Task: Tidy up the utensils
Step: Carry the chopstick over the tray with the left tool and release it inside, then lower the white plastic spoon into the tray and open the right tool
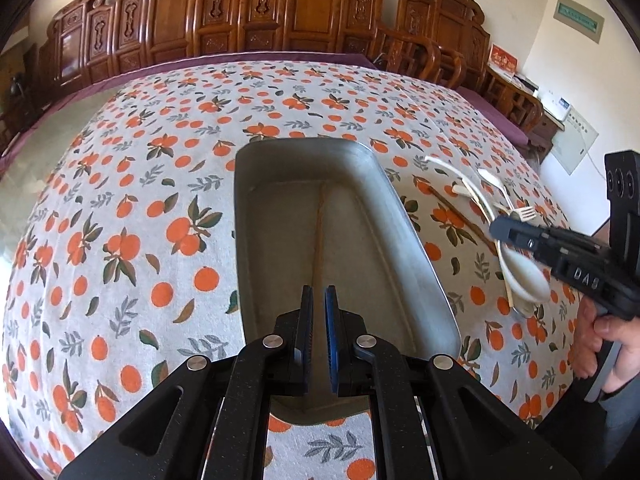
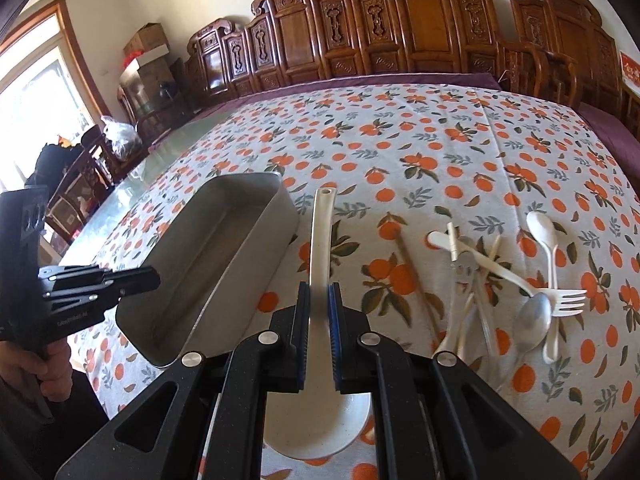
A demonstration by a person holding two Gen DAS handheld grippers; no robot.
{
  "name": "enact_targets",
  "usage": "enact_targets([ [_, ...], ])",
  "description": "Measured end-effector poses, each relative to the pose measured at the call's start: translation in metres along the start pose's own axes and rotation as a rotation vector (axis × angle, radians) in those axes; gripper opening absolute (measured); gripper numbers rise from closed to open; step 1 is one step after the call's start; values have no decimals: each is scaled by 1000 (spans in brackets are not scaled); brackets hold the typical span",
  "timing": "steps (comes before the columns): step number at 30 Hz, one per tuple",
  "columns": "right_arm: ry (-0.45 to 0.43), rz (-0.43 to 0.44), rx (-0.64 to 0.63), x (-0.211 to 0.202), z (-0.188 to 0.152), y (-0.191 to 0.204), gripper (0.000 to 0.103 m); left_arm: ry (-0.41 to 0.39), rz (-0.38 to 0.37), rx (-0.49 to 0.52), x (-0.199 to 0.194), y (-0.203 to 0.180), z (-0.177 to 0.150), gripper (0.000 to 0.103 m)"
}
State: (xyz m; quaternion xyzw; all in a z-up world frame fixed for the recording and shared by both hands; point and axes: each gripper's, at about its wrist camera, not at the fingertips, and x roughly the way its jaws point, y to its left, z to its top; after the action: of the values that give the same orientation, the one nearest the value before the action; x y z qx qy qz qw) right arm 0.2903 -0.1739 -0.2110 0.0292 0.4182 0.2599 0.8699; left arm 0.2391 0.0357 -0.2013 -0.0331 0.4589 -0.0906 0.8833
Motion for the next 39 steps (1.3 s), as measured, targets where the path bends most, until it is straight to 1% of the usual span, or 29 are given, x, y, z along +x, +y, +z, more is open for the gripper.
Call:
enact_targets([
  [7,-9,57,-4,0,10,26,11,-57,19,-29,-14,14,7,10],
  [12,-1,90,-17,8,19,50,11,-88,48,-37,-23,25,10,10],
  [17,7,128,4,23,26,72,11,-106,66,-59,-29,38,13,10],
  [21,29,113,1,42,25,89,11,-110,72,-73,-31,44,14,10],
  [25,61,101,-3,59,22,97,11,-114,74,-86,-33,49,12,10],
  [28,61,83,-25,63,20,101,13,-114,78,-84,-33,49,12,10],
  [31,55,86,-34,60,19,99,13,-117,76,-81,-34,49,12,10],
  [34,33,81,-44,46,21,92,13,-123,66,-73,-37,45,12,10],
  [39,-23,48,-72,5,21,66,13,-137,43,-50,-41,30,11,11],
])
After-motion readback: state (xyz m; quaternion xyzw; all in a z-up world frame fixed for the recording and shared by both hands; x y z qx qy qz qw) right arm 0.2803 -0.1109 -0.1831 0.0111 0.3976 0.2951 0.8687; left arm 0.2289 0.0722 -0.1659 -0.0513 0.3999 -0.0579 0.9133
